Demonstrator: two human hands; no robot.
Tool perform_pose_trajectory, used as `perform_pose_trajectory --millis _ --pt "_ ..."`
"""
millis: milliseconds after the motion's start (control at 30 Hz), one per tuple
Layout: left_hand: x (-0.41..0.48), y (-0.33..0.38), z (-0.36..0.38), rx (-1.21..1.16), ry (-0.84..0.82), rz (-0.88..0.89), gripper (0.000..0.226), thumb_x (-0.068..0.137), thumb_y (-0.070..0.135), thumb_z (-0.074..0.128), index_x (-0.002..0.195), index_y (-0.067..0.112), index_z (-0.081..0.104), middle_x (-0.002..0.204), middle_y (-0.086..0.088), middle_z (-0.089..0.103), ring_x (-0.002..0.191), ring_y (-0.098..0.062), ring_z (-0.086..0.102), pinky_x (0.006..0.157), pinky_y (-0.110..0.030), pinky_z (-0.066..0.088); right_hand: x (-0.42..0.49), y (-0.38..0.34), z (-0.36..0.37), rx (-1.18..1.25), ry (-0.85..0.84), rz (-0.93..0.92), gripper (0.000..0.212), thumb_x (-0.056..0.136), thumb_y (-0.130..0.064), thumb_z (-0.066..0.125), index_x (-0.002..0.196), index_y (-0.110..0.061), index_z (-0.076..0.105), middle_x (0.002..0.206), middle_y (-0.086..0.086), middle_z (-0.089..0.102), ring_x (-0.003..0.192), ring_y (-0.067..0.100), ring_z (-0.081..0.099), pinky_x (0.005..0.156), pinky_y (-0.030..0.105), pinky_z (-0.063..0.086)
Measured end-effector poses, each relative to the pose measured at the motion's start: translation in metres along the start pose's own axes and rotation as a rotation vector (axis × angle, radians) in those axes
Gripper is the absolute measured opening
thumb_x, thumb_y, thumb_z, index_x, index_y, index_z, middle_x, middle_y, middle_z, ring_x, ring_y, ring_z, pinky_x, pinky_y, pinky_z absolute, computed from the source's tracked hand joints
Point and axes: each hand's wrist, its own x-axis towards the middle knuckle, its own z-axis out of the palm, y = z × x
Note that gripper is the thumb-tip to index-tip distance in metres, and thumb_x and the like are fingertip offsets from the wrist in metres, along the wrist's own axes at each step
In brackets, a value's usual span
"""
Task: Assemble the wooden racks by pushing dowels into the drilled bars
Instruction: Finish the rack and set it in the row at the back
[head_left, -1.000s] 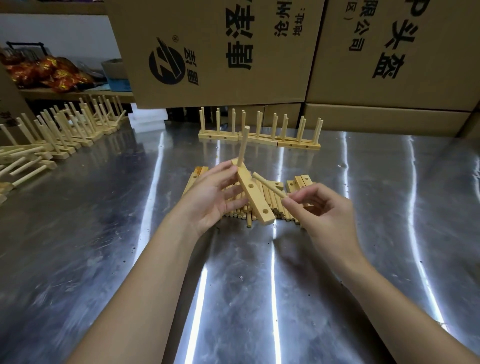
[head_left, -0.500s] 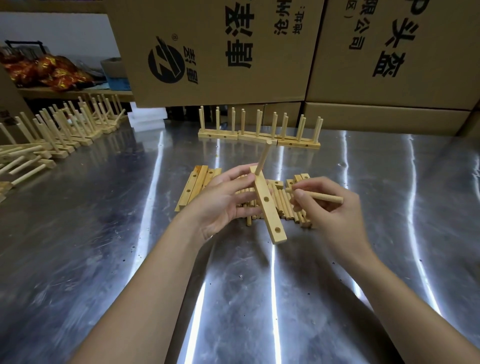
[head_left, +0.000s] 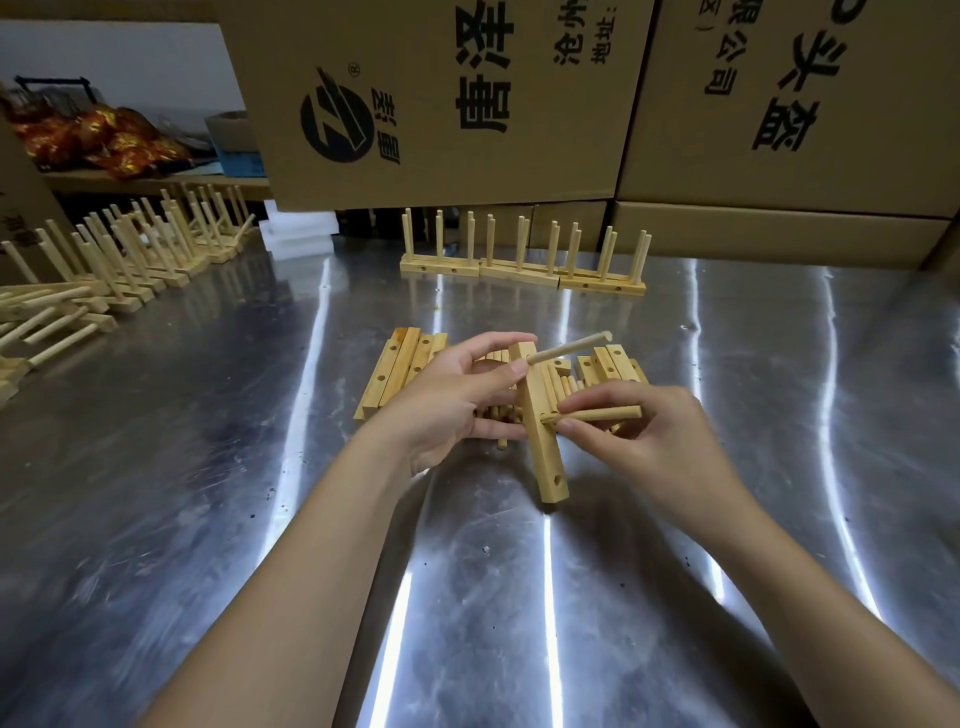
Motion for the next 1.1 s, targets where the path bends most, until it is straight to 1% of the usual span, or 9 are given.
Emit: perform_pose_trajectory --millis 233,400,533,633,733,833,900,1000,1100 --pt "-0.0001 -0.0011 0.0024 0.035 0.015 0.012 0.029 0.104 0.019 0.068 0.133 0.024 0.068 0.12 -0.01 0.078 0.114 -0.028 0.076 0.087 -0.057 0.064 -0.0019 0.0011 0.0037 -0.074 0.049 0.049 0.009 0.084 -0.039 0.087 0.084 -0.032 0.082 0.074 -0.012 0.076 0.069 0.014 0.073 0.063 0.031 0.058" --pt "0.0011 -0.0014 0.0005 0.058 0.041 0.015 0.028 0.105 0.02 0.068 0.132 0.024 0.067 0.12 -0.01 0.078 0.112 -0.027 0.076 0.085 -0.055 0.065 -0.002 -0.0019 0.0014 -0.164 0.048 -0.018 0.028 0.084 -0.051 0.085 0.104 -0.035 0.073 0.082 -0.015 0.074 0.072 0.013 0.069 0.068 0.017 0.05" --pt "0.0018 -0.0012 -0.0032 0.026 0.081 0.006 0.026 0.105 0.02 0.067 0.131 0.023 0.068 0.119 -0.012 0.078 0.111 -0.027 0.077 0.079 -0.048 0.066 -0.001 -0.001 -0.005 -0.17 0.081 -0.064 0.014 0.088 -0.033 0.074 0.098 -0.029 0.066 0.083 -0.011 0.07 0.072 0.015 0.064 0.064 0.016 0.043" --pt "0.0016 -0.0006 -0.0059 0.026 0.091 -0.001 0.026 0.105 0.019 0.067 0.13 0.023 0.068 0.117 -0.01 0.079 0.11 -0.027 0.077 0.079 -0.048 0.066 -0.0003 -0.0004 -0.0047 -0.169 0.062 -0.064 0.011 0.094 -0.021 0.075 0.095 -0.03 0.069 0.082 -0.01 0.071 0.072 0.017 0.067 0.063 0.028 0.05" --pt "0.0021 -0.0009 -0.0053 0.064 0.096 0.005 0.025 0.104 0.019 0.068 0.129 0.024 0.069 0.116 -0.009 0.079 0.109 -0.027 0.077 0.083 -0.054 0.065 0.0001 0.0001 -0.0047 -0.187 0.062 -0.049 0.007 0.097 -0.032 0.075 0.09 -0.029 0.072 0.078 -0.014 0.075 0.072 0.013 0.071 0.064 0.028 0.053" --pt "0.0015 -0.0002 -0.0044 0.068 0.093 0.021 0.025 0.104 0.019 0.069 0.128 0.025 0.071 0.117 -0.011 0.078 0.109 -0.027 0.077 0.084 -0.055 0.065 -0.0009 -0.0009 -0.0048 -0.221 0.097 -0.049 0.028 0.098 -0.044 0.071 0.077 -0.026 0.068 0.069 -0.016 0.074 0.065 0.012 0.07 0.06 0.019 0.047" --pt "0.0011 0.0006 -0.0042 0.076 0.095 0.028 0.025 0.104 0.02 0.069 0.127 0.026 0.071 0.117 -0.011 0.078 0.11 -0.028 0.077 0.085 -0.055 0.065 -0.0019 -0.0026 -0.0032 -0.223 0.102 -0.04 0.038 0.096 -0.052 0.068 0.07 -0.025 0.067 0.064 -0.015 0.072 0.061 0.013 0.067 0.058 0.021 0.045" --pt "0.0014 0.0016 -0.0035 0.02 0.096 0.026 0.025 0.105 0.019 0.068 0.129 0.023 0.071 0.118 -0.013 0.078 0.11 -0.029 0.077 0.085 -0.055 0.065 -0.0018 -0.0046 -0.0005 -0.186 0.098 -0.033 0.042 0.092 -0.064 0.069 0.076 -0.026 0.073 0.066 -0.012 0.072 0.063 0.014 0.068 0.062 0.031 0.05" --pt "0.0013 0.0049 -0.0061 -0.074 0.127 0.036 0.024 0.104 0.019 0.068 0.128 0.02 0.073 0.124 -0.015 0.075 0.112 -0.033 0.076 0.082 -0.051 0.065 -0.0027 -0.0046 0.0016 -0.149 0.143 -0.031 0.041 0.088 -0.068 0.069 0.084 -0.028 0.072 0.073 -0.012 0.073 0.069 0.015 0.067 0.062 0.019 0.044"
